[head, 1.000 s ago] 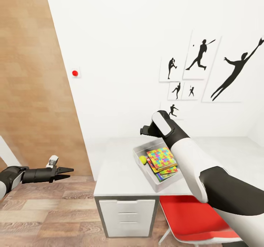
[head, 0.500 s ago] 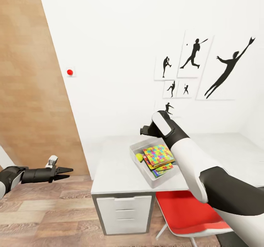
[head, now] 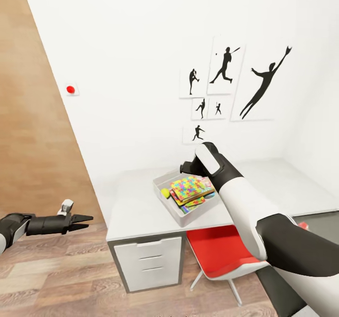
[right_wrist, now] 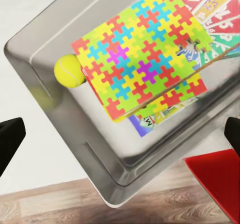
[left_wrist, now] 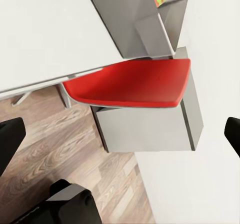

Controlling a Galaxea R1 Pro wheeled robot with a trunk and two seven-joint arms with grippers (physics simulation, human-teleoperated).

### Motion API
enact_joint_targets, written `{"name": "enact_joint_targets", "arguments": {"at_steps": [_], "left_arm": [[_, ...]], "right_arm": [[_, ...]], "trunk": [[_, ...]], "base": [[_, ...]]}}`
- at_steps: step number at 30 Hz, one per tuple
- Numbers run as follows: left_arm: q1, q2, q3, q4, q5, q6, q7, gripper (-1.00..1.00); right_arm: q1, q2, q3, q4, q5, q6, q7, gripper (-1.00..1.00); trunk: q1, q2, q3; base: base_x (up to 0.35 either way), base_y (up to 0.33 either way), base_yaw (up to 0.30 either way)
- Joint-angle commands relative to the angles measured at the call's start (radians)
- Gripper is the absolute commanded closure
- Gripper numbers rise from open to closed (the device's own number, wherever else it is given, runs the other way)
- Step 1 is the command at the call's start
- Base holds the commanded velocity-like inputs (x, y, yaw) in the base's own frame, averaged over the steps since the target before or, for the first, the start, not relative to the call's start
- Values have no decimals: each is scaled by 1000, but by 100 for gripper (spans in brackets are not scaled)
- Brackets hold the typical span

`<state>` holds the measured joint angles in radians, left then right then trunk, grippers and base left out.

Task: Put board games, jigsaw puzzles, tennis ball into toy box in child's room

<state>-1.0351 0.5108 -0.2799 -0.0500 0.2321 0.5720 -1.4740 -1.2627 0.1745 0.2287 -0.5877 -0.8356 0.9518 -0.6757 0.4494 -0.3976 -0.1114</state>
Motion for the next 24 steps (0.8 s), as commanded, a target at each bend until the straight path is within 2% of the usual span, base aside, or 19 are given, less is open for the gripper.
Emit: {"name": "enact_joint_targets", "arguments": {"at_steps": [1, 10, 24], "left_arm": [[-1, 2, -9, -1, 7, 10, -4, -100], [0, 7, -9, -2, 8, 6, -8, -100], [0, 8, -9, -1, 8, 5, -18, -100]], "right_arm": [[-1, 0, 3, 0, -10, 1, -10, -100], [-1, 0, 3, 0, -10, 0, -10, -100], [-1, 0, 1, -3, -6, 1, -12, -100]], "trunk": [[1, -2, -4], [1, -2, -14], [1, -2, -31]], "base": [[-21, 0, -199], [-70, 48, -200], [-196, 178, -200]]}}
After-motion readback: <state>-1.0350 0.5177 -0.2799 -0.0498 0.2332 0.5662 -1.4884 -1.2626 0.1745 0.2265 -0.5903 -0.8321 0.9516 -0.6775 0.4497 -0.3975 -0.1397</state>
